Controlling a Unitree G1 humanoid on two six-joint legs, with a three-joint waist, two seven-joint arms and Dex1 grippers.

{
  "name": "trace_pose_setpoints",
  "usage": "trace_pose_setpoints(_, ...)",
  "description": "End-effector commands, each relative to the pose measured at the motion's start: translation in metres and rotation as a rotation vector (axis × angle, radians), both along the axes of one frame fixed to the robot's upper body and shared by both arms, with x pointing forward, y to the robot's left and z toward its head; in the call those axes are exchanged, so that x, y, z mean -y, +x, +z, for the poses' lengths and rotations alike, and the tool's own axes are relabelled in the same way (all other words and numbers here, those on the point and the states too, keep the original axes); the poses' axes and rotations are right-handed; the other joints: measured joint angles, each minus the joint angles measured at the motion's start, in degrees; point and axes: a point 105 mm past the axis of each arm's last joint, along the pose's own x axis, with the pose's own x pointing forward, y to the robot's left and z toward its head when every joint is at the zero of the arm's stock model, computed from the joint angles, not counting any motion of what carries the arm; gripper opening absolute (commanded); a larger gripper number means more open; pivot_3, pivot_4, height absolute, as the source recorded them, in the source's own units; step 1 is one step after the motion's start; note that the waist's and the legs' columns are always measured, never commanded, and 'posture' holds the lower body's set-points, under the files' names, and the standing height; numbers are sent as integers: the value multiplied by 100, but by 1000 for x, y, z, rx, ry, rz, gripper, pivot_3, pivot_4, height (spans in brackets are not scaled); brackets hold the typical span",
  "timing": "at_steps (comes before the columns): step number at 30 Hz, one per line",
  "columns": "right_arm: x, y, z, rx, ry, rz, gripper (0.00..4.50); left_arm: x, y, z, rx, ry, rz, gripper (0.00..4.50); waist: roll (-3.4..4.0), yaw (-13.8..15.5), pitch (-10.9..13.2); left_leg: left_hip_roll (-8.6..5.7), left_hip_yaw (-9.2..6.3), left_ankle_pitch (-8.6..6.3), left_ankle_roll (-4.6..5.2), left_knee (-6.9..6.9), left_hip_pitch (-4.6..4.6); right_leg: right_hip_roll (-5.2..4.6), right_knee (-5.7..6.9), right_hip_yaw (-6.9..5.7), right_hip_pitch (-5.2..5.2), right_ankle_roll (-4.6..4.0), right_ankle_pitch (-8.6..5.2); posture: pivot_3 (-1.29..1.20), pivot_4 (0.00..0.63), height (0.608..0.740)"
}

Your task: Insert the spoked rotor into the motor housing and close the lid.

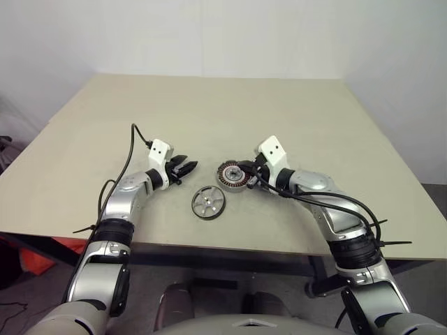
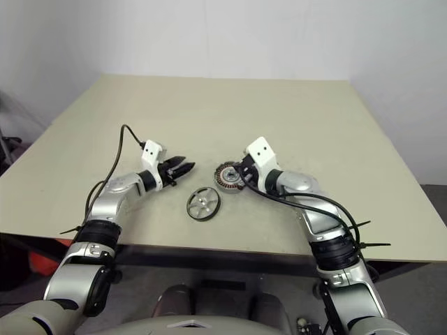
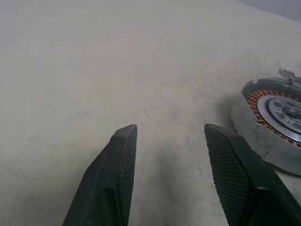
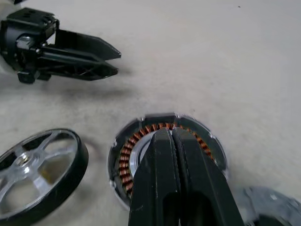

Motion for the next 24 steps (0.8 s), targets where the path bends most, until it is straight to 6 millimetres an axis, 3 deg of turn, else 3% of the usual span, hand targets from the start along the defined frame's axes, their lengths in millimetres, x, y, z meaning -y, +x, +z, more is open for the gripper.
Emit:
trace_pose_setpoints(1,-2,11,14,61,11,-10,19,-2,1,11,46,-4,-1,2434,0,3,0,0,0,0,0,1,0,0,0,0,1,0,0,0,0,740)
trace_pose_setpoints(7,-2,23,-6,20,6,-52,19,-4,1,13,48,2,4,2434,0,-3,0,1,0,0,0,1,1,1,2,0,0,0,0,0,0,740)
trace_pose_setpoints(15,-14,16,-27,-33,0,-53,19,-9,2,14,48,8,18,2434,0,-4,0,1,0,0,0,-1,-1,2,1,0,-2,-1,0,0,0,740)
trace_pose_setpoints(19,-12,17,-26,-27,-2,-66,19,-9,3,14,49,7,21,2434,0,-4,0,0,0,0,0,1,0,1,1,0,1,0,0,0,0,740)
trace_pose_setpoints(24,-8,21,-9,22,3,-73,19,-8,4,13,48,5,20,2434,0,-3,0,1,0,0,-1,1,0,1,2,0,1,0,0,0,0,740)
